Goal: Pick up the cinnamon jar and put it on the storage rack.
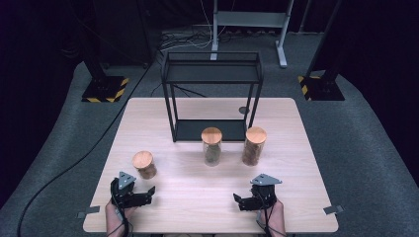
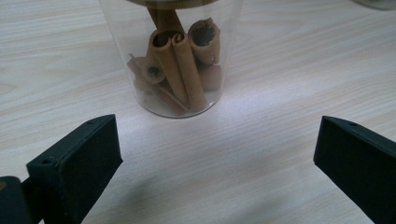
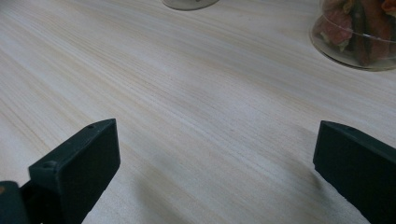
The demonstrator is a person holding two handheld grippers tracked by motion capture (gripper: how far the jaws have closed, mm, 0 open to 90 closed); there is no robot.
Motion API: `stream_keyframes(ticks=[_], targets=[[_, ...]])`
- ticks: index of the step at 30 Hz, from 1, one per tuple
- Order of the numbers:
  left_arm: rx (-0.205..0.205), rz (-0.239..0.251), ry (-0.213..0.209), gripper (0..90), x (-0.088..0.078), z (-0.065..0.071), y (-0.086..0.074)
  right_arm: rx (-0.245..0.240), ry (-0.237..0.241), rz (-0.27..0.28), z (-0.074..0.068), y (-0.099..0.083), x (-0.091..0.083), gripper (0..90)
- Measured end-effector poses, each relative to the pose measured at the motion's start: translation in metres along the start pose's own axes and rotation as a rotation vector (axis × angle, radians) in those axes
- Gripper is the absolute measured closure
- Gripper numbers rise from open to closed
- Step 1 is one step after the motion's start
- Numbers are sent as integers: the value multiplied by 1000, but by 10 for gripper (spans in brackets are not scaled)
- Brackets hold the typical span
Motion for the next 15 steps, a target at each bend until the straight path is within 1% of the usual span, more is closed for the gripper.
stream_keyframes(ticks=[1, 3, 5, 6, 9, 11, 12, 15], targets=[[0, 0, 0, 4, 0, 0, 0, 0, 0, 0, 0, 0, 0, 0], [3, 23, 1, 5, 0, 0, 2, 8, -5, 3, 1, -1, -1, 0], [-2, 29, -2, 6, 2, -1, 4, 22, -11, 17, 3, -1, -2, 4], [1, 29, 2, 5, 3, -1, 6, 24, -6, 14, 3, -1, -2, 4], [11, 27, 4, 5, 5, -2, 10, -11, -22, -10, 4, -2, -1, 2], [19, 29, 8, 6, 6, -3, 13, -3, -21, -5, 5, -2, -2, 2], [15, 38, 14, 7, 7, -4, 15, -2, -25, -2, 5, -2, -2, 1], [15, 40, 14, 7, 8, -6, 18, -10, -33, -8, 4, -2, -2, 1]])
Point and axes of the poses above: each handheld gripper's, and its own axes: x roughly forward along the jaws, y roughly out of its top, z roughly to its right, the point moved 4 cm from there along x, roughly forward along the jaws, and after that the axes turned 7 degrees about -y, right-handed, at the moved point
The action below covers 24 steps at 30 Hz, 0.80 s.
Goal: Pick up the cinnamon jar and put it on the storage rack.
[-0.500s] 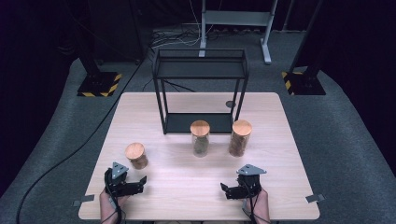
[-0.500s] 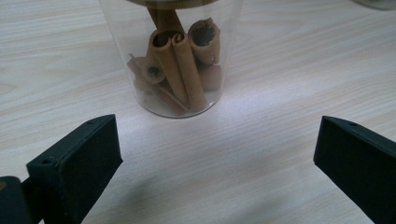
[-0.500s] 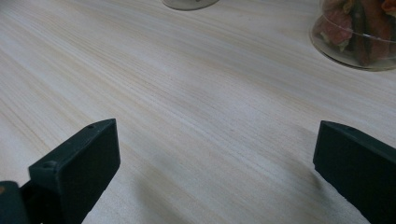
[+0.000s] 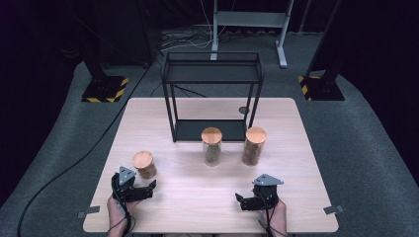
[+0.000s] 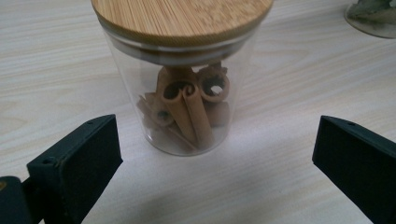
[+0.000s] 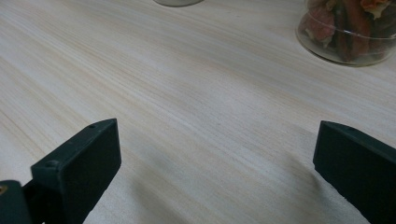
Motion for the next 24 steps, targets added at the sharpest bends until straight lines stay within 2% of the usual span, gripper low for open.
stream_keyframes(ticks=[2, 6, 11, 17, 24], targets=[[8, 0, 5, 7, 2, 0, 2, -14, -9, -9, -1, 0, 1, 0], [13, 10, 20, 8, 7, -1, 7, -2, -1, -4, 0, 0, 1, 0], [26, 23, 39, 7, 11, -1, 12, -12, -5, -3, 0, 0, 1, 0], [-8, 53, 66, 7, 19, -5, 17, -13, 3, -2, 0, 0, 1, 0], [-24, 68, 84, 5, 28, -10, 21, -34, -2, -6, -2, 0, 1, 0]])
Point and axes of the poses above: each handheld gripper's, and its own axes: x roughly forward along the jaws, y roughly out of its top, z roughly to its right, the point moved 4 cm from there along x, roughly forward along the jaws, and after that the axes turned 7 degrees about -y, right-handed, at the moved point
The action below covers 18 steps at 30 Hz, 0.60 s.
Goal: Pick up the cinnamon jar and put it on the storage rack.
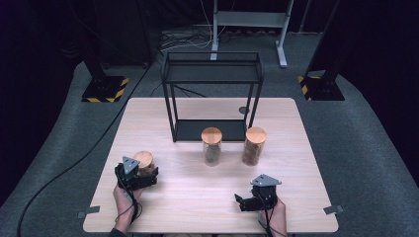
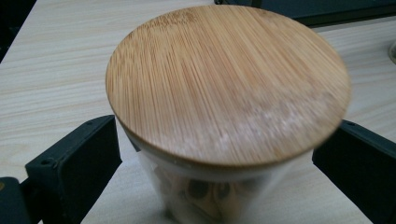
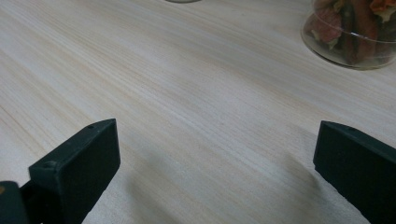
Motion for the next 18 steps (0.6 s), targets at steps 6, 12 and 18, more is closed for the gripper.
stream_keyframes(ticks=[6, 12, 18], targets=[[1, 1, -4, 5, 6, 0, 3, -4, 3, 1, 0, 0, 0, 0], [8, -2, -7, 3, 8, 3, 5, -11, 4, 0, -1, 0, 0, 0], [8, -4, -12, 4, 10, 4, 5, -11, 2, -1, -1, 0, 0, 0]])
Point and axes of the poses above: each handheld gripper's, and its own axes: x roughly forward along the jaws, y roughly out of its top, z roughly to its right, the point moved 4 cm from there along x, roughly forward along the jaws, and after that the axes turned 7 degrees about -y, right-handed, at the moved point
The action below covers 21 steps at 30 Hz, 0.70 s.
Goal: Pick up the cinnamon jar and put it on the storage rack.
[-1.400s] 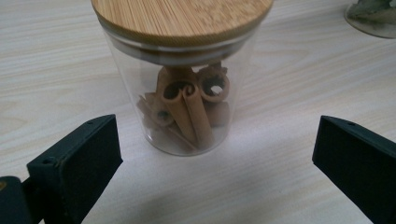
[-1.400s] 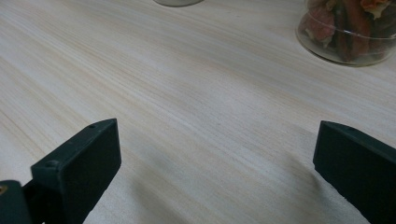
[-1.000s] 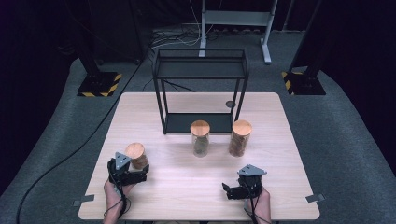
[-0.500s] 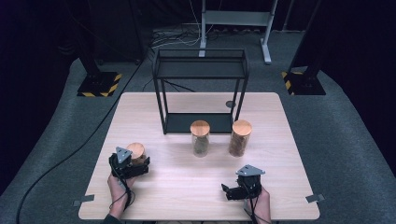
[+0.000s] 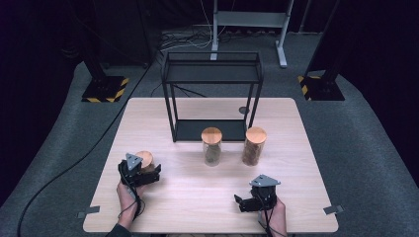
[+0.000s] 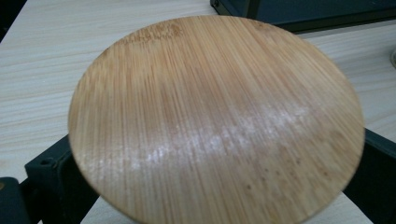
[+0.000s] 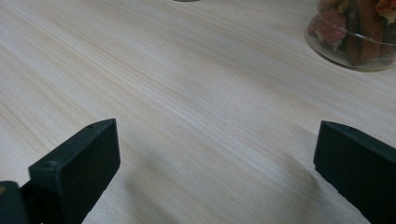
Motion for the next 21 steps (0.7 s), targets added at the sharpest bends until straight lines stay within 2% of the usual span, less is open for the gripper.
stream_keyframes(ticks=[3, 4, 5, 8, 10, 13, 15, 21], targets=[[1, 2, -1, 12, -1, 0, 0, -5, 0, -4, 0, 0, 0, 0], [1, 2, -1, 51, -1, 0, 0, -5, 0, -4, 0, 0, 0, 0], [-1, 2, -5, 51, -1, 0, 0, -5, 0, -4, 0, 0, 1, 0], [0, 2, 10, 162, -2, -2, -2, -1, 5, -5, 0, 0, 1, 8], [0, -2, 13, 195, -3, -3, -4, -1, 3, -4, 0, 0, 0, 10], [-2, -19, 13, 221, -1, -5, -6, -1, -1, -3, 0, 0, 0, 9], [-14, -10, 5, 246, -1, -6, -6, -1, -2, -2, 0, 0, 0, 10], [-5, -8, 6, 254, -1, -6, -6, -1, 6, -7, 0, 0, 1, 10]])
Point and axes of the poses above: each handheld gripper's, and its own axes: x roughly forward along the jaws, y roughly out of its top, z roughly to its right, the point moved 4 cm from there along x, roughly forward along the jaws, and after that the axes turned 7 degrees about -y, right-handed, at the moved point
